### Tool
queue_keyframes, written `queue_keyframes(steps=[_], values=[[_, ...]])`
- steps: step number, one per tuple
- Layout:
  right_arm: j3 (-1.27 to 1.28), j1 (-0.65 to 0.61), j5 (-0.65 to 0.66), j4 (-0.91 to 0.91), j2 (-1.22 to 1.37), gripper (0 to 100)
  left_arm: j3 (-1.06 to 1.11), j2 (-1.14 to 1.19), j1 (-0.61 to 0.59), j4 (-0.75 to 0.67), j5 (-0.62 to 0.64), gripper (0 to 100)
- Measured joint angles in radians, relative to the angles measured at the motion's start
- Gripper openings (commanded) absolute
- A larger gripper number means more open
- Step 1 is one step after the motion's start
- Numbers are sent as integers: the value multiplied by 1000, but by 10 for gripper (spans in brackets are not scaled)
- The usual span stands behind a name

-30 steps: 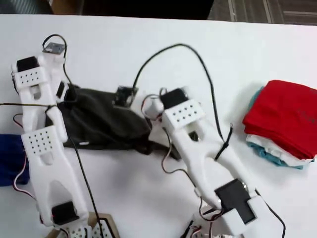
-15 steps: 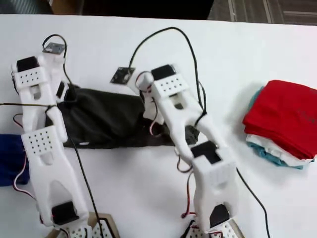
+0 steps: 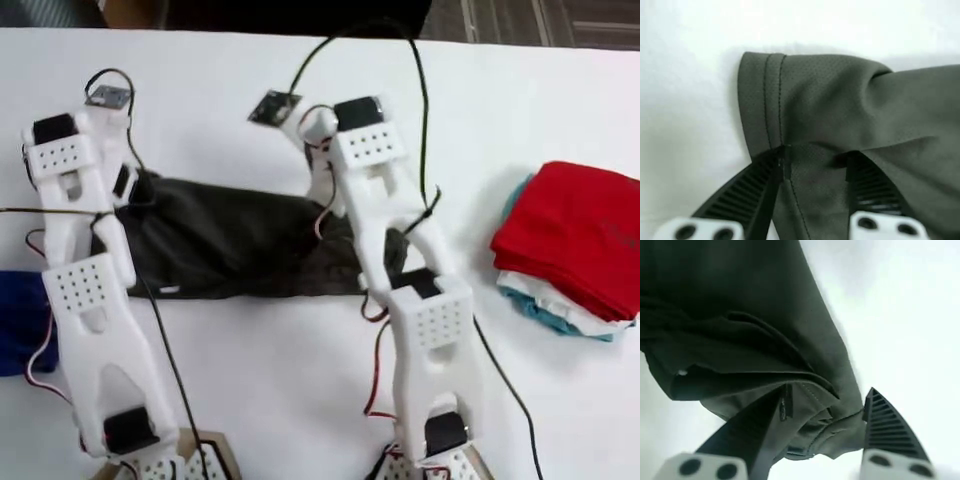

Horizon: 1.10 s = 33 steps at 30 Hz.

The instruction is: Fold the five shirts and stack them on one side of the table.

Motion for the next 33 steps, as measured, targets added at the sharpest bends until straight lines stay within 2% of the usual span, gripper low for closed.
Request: queue_keyframes(steps=[4, 6, 15, 22, 26, 33], values=[[114, -17, -37, 0, -107, 5, 0, 0, 0, 0, 0, 197], [196, -38, -44, 0, -172, 44, 0, 0, 0, 0, 0, 197], [526, -91, -46, -15, -284, 21, 0, 0, 0, 0, 0, 197], [572, -155, -51, -152, -284, 21, 0, 0, 0, 0, 0, 197], [572, -203, -115, -233, -285, 21, 0, 0, 0, 0, 0, 197], [572, -203, -201, -394, -218, 21, 0, 0, 0, 0, 0, 197]])
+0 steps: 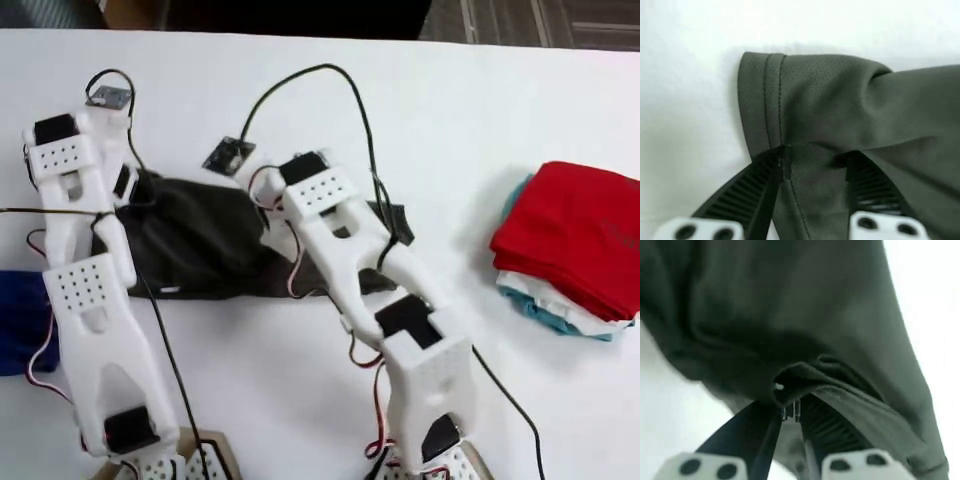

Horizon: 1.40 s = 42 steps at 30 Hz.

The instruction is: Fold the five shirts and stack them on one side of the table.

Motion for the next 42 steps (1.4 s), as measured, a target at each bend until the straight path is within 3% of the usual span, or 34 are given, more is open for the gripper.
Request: queue_keyframes(steps=[7, 14, 23, 29, 37, 42], values=[[-2, 0, -37, -26, 20, 21, 0, 2, -2, 0, 0, 197], [-146, 54, -38, 135, -97, 21, 0, 2, -2, 0, 0, 196], [-80, 345, -43, 236, -258, 78, 2, -72, 21, 63, 40, 199], [258, 471, -43, 6, -351, 83, 3, -190, 17, 87, 40, 209], [875, 439, -66, -503, -638, 82, 187, -238, -114, 89, 18, 250], [1046, 414, -160, -674, -687, 69, 239, -238, -124, 71, 11, 251]])
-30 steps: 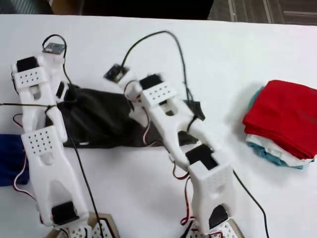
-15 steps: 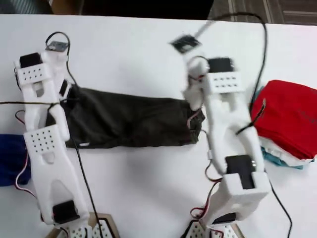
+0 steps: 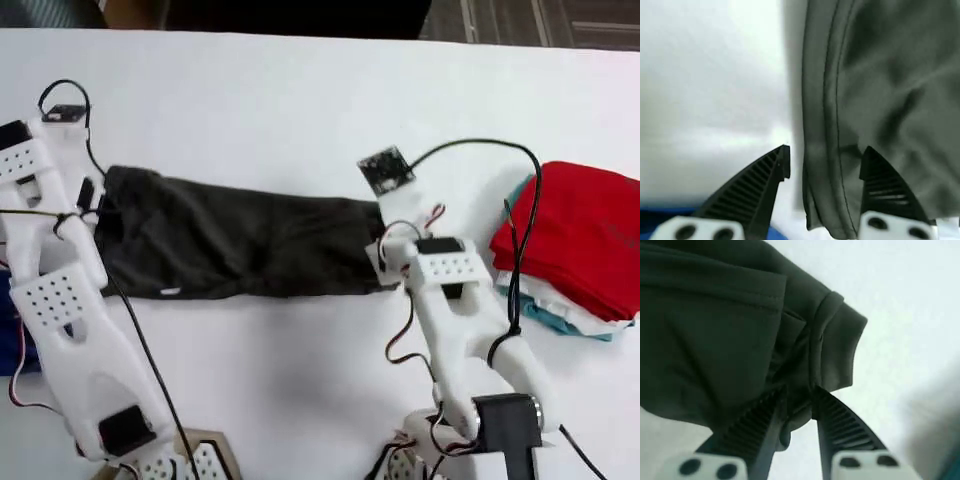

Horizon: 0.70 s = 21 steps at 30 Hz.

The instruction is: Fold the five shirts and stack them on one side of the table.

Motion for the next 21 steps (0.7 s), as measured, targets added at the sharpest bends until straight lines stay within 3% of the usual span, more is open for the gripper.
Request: queue_keyframes(steps=[9, 16, 21], values=[[54, 0, -3, -68, -6, 70, 11, 3, 0, -58, -38, 249], [54, -3, -3, -77, -6, 70, 6, 81, -3, -75, 0, 247], [54, -3, -3, -91, -6, 70, -6, 107, 25, -28, 23, 117]])
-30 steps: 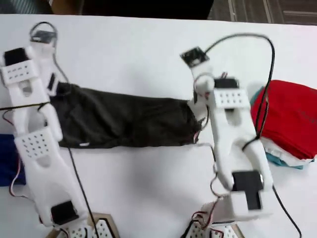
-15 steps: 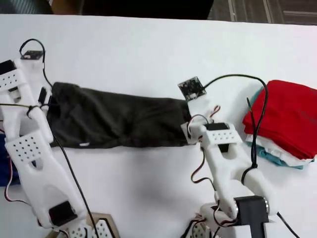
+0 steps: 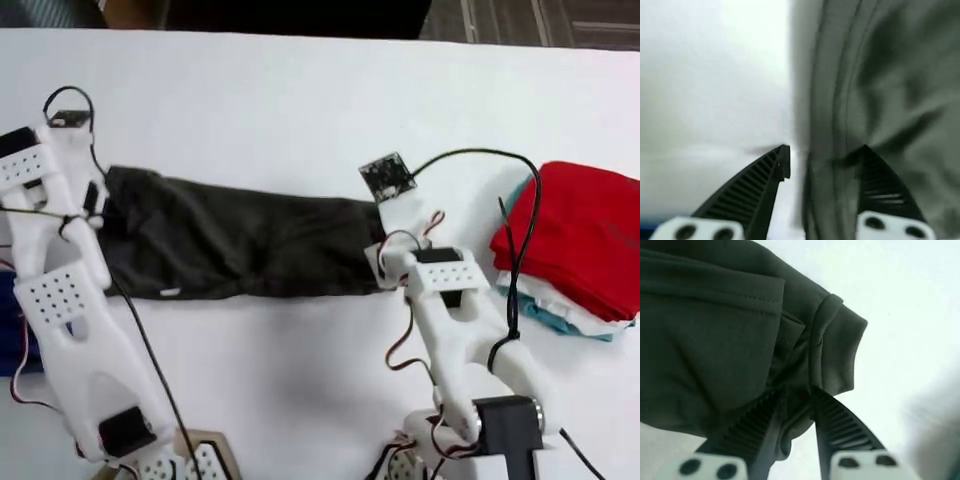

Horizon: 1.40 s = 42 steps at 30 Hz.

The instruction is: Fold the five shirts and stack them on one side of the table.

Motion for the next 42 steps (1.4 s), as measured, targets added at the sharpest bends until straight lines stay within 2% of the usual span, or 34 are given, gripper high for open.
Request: queue_keyframes(steps=[2, 3, 7, 17, 24, 32, 42], values=[[0, 0, 0, 0, 0, 70, 0, 5, 25, 15, 0, 27], [0, 0, 0, 0, 0, 70, 0, 8, 38, 21, 2, 20], [0, 0, 0, 0, 0, 70, 0, 15, 75, 44, 2, 25], [0, 0, -9, 0, 0, 70, -14, -2, 75, 51, 3, 25], [0, 92, -155, 0, -49, 70, 28, -203, 103, 51, 34, 25], [0, 206, -252, 0, -115, 70, 158, -542, 305, 51, 103, 25], [0, 318, -371, 0, -115, 70, 158, -621, 689, 51, 180, 25]])
